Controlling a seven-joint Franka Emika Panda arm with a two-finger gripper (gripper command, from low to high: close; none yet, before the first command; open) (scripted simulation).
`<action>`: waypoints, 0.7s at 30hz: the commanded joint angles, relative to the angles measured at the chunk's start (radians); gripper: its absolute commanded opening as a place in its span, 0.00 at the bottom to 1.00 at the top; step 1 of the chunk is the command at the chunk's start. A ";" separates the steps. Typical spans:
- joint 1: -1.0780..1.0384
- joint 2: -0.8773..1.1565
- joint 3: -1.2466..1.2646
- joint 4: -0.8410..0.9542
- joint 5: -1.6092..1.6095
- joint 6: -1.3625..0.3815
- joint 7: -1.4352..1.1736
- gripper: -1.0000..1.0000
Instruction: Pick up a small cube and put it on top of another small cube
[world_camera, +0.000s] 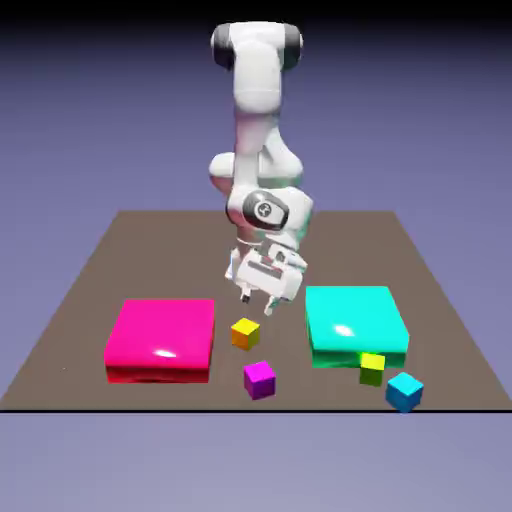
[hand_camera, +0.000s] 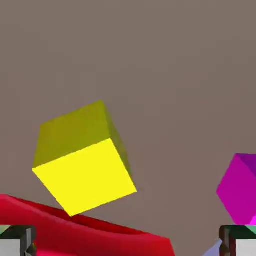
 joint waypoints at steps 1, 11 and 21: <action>-0.001 0.010 0.001 -0.003 -0.044 -0.007 -0.006 0.50; -0.015 0.226 0.003 0.075 -0.322 -0.098 0.103 0.50; -0.015 0.216 0.003 0.070 -0.315 -0.094 0.096 0.00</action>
